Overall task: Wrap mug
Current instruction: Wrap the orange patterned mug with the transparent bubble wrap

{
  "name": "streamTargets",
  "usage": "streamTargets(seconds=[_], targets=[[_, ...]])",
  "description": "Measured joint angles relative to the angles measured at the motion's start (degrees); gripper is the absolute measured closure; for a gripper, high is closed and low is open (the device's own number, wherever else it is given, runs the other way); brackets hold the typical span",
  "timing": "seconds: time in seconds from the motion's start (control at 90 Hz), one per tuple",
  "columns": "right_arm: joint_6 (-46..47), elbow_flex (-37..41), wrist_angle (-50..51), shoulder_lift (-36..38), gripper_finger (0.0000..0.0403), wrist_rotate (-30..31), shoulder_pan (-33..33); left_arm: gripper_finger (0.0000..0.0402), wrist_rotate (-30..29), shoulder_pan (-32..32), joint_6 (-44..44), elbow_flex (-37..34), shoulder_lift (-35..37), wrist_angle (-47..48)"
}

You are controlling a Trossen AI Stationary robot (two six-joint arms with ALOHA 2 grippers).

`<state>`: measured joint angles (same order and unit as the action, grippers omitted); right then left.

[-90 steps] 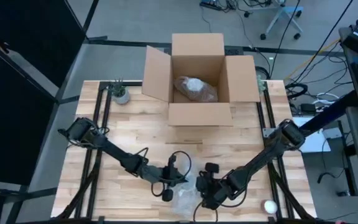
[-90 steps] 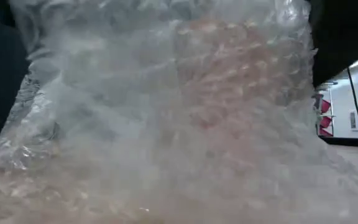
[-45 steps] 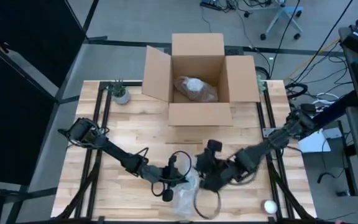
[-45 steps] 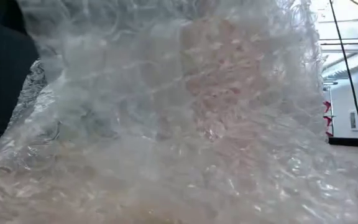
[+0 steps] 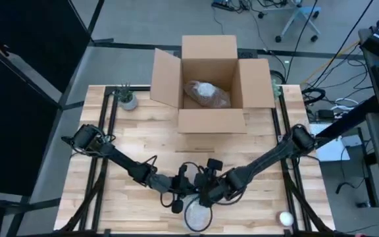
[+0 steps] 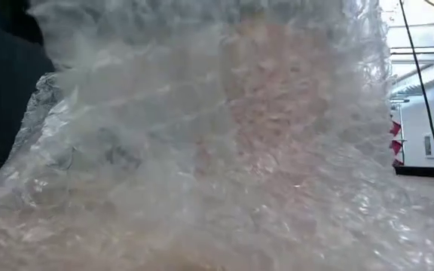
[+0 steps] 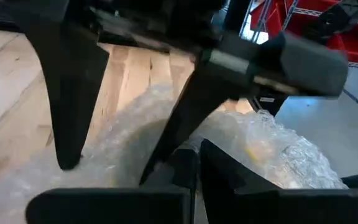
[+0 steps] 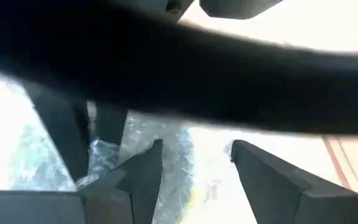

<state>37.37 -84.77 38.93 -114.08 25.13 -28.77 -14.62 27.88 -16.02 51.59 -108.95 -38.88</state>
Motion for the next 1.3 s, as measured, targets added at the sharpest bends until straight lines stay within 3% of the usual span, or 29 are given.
streamTargets(seconds=[0.289, 0.667, 1.0, 1.122, 1.3], targets=[[0.34, 0.2, -2.7, -1.58, 0.0216, 2.36, 0.17, 0.0402, 0.26, -0.04, -0.23, -0.29, 2.35, 1.51], [-0.73, 0.3, -6.39, -1.69, 0.0216, 3.86, -0.31, 0.0402, 0.45, 0.76, -0.43, -0.44, 11.9, 19.07], [-0.96, 0.36, -6.49, -1.69, 0.0216, 3.76, -0.31, 0.0399, 2.78, -0.27, -2.04, -0.36, 11.96, 19.16], [-0.99, 0.4, -6.49, -1.69, 0.0216, 3.59, -0.31, 0.0373, 6.27, -1.15, -3.16, -0.1, 11.96, 18.7], [-0.99, 0.41, -6.51, -1.71, 0.0216, 3.31, -0.31, 0.0296, 15.66, -1.71, -3.18, 0.04, 12.0, 18.19]])
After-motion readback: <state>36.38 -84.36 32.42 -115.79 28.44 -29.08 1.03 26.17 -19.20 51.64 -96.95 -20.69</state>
